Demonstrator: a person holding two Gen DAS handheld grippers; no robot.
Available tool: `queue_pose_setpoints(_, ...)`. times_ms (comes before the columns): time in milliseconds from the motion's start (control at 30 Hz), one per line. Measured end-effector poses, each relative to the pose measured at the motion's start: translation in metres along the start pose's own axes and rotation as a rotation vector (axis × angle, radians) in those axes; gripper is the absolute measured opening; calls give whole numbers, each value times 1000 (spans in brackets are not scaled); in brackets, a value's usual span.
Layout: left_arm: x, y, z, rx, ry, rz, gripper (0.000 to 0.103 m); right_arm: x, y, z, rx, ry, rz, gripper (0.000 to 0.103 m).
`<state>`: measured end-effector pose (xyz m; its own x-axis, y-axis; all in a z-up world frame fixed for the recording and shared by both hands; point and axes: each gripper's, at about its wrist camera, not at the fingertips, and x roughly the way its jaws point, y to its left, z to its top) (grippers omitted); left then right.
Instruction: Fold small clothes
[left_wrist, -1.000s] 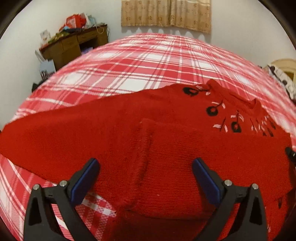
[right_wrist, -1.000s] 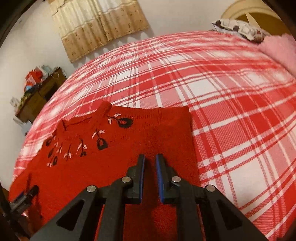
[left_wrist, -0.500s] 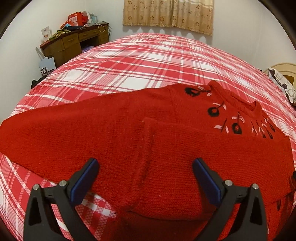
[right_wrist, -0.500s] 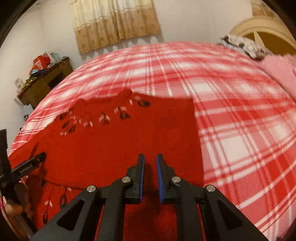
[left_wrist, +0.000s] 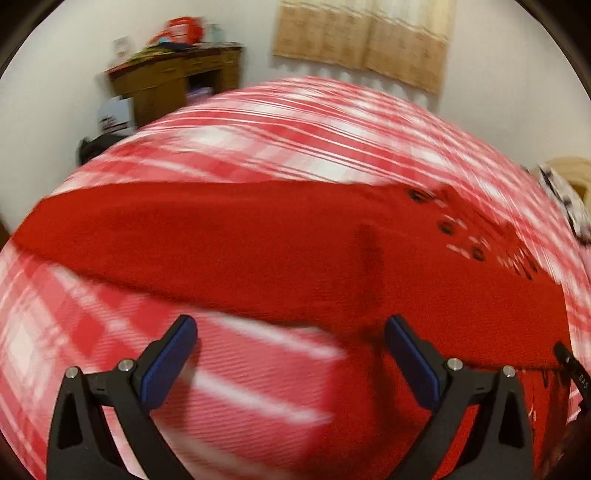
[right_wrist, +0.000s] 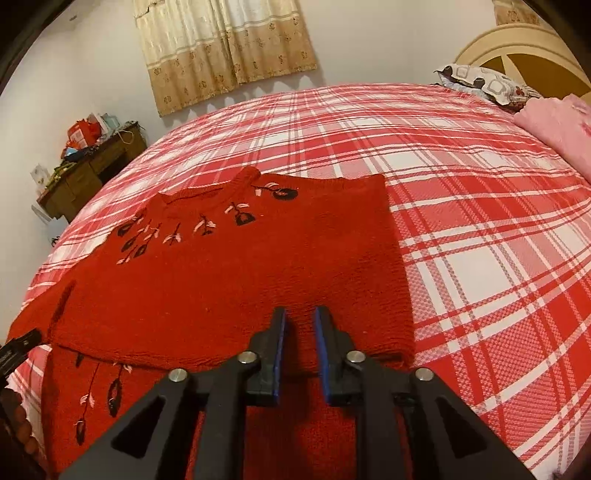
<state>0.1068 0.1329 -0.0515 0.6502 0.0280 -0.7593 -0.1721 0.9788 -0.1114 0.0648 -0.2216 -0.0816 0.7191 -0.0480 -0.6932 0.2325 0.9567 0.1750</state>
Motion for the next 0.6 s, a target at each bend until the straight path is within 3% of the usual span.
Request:
queue_pose_setpoints(67,-12,37,3,-65,-33,61,103,0,1,-1,-9,-3,24,34)
queue_pose_setpoints(133,-25,81,9,-143,-75,136,103,0,5,-3,-29,-2,28,38)
queue_pose_setpoints(267,-31,150,24,-284,-87,252,103,1,12,-3,-59,-2,0,39)
queue_pose_setpoints(433,-13,218,34,-482,-59,293,93,1,11,-3,-51,-2,11,39)
queue_pose_setpoints(533,2,246,36,-600,-31,257,88,1,11,-4,-58,-2,2,39)
queue_pose_setpoints(600,4,246,39,-624,-68,246,88,1,11,-4,-66,-1,-6,40)
